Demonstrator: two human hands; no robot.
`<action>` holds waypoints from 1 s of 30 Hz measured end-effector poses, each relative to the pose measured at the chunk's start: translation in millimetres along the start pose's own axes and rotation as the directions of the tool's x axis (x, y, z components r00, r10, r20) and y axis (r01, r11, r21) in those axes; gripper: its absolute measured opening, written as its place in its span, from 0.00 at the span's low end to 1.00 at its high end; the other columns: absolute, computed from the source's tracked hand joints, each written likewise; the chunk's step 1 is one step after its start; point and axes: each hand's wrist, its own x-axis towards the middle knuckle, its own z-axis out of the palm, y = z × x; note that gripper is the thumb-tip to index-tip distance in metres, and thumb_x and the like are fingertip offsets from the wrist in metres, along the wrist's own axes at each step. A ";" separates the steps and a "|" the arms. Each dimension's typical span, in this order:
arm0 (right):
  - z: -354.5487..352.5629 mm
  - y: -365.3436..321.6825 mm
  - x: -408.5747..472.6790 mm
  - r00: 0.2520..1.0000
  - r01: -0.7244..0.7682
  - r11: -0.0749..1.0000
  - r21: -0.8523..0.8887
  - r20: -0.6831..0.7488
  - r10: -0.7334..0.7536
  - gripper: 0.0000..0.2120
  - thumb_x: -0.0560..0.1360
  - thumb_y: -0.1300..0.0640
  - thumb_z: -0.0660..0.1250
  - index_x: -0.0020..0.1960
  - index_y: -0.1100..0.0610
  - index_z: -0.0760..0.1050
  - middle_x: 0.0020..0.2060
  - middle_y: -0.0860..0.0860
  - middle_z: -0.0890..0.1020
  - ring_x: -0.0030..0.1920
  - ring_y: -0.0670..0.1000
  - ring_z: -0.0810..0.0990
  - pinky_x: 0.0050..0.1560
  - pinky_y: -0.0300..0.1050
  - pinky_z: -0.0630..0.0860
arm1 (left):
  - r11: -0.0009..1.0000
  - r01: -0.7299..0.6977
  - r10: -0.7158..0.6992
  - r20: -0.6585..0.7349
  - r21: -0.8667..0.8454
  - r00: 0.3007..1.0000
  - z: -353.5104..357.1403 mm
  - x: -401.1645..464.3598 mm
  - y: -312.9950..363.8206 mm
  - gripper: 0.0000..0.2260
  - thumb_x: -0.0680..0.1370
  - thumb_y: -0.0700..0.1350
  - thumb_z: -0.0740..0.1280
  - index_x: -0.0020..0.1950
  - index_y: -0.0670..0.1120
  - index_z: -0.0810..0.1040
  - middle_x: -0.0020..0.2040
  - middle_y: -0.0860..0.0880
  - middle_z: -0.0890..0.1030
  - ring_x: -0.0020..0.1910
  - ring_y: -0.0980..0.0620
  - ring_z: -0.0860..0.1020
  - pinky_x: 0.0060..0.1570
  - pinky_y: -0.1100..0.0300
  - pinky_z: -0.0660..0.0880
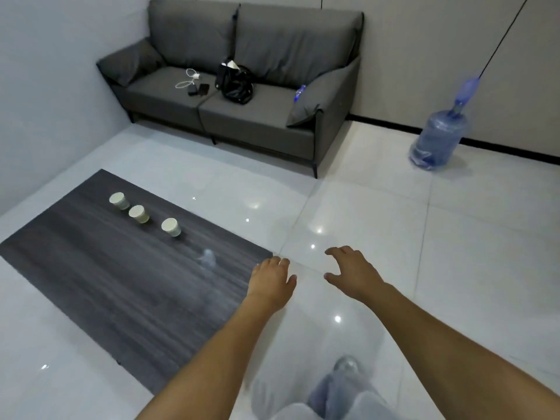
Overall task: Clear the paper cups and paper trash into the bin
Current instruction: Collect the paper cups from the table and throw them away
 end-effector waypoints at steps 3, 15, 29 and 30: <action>-33.0 17.2 69.8 1.000 0.029 0.999 -0.016 0.009 -0.029 0.27 0.77 0.48 0.64 0.73 0.49 0.62 0.70 0.51 0.66 0.67 0.54 0.66 0.61 0.51 0.71 | 0.998 0.056 -0.056 -0.003 -0.022 0.998 -17.7 63.1 2.7 0.19 0.80 0.53 0.56 0.69 0.45 0.68 0.66 0.46 0.72 0.66 0.46 0.69 0.68 0.50 0.64; -157.8 18.7 322.5 0.955 0.275 0.953 -0.125 0.153 -0.255 0.28 0.77 0.49 0.65 0.73 0.50 0.61 0.69 0.51 0.67 0.67 0.54 0.66 0.61 0.51 0.72 | 0.931 0.324 -0.337 -0.058 -0.167 0.940 -95.5 258.1 -1.3 0.21 0.81 0.53 0.55 0.72 0.46 0.65 0.68 0.47 0.71 0.66 0.48 0.69 0.66 0.54 0.66; -167.1 -143.2 564.4 0.797 0.567 0.804 -0.181 0.365 -0.480 0.28 0.77 0.49 0.64 0.74 0.49 0.59 0.71 0.50 0.65 0.68 0.53 0.65 0.62 0.49 0.71 | 0.738 0.588 -0.624 -0.002 -0.330 0.781 -163.6 410.7 -151.2 0.22 0.82 0.53 0.55 0.73 0.46 0.63 0.70 0.47 0.68 0.68 0.47 0.67 0.67 0.54 0.64; -168.6 -156.0 578.4 0.787 0.582 0.791 -0.187 0.372 -0.492 0.28 0.77 0.49 0.64 0.74 0.49 0.59 0.71 0.50 0.65 0.68 0.53 0.65 0.62 0.49 0.71 | 0.724 0.598 -0.641 -0.014 -0.342 0.768 -169.9 416.6 -162.2 0.22 0.82 0.53 0.55 0.73 0.46 0.63 0.70 0.47 0.68 0.68 0.47 0.67 0.67 0.54 0.64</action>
